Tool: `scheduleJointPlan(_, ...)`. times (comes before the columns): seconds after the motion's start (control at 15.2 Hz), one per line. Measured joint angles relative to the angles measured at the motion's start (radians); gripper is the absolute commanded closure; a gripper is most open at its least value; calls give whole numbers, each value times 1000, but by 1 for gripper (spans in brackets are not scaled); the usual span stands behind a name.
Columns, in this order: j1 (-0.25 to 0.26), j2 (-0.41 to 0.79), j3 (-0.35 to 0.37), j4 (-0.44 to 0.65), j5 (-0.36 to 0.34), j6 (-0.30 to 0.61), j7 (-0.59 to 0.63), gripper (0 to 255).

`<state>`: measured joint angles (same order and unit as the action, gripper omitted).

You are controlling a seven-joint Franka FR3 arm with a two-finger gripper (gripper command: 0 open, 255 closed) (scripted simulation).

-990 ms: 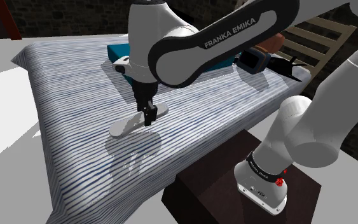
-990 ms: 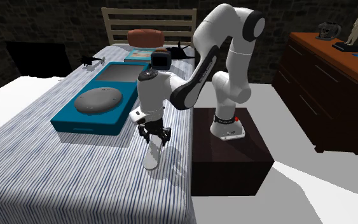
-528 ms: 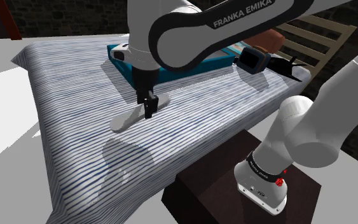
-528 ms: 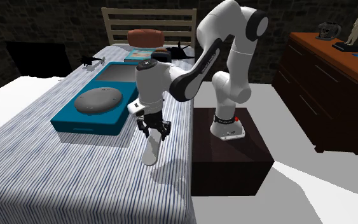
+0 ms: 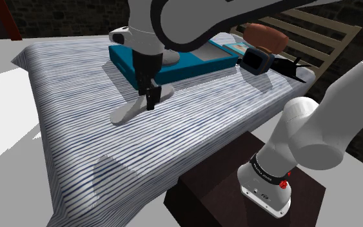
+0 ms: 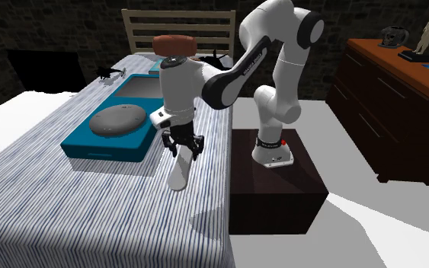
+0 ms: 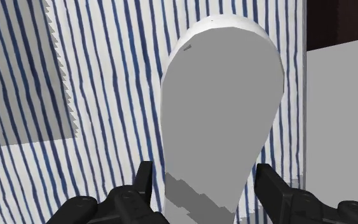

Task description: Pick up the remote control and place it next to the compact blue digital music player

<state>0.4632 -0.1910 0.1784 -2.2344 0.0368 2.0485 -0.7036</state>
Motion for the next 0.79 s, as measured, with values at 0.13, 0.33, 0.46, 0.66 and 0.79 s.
scheduleJointPlan(0.13,0,-11,-2,16,1,-27,-2,255)
scheduleJointPlan(0.33,0,-15,-1,54,1,-69,0,255)
scheduleJointPlan(0.46,0,-25,-3,73,2,-98,-2,255)
scheduleJointPlan(0.66,-9,-65,-20,42,5,-106,-29,255)
scheduleJointPlan(0.79,-21,-120,-45,-14,5,-107,-68,255)
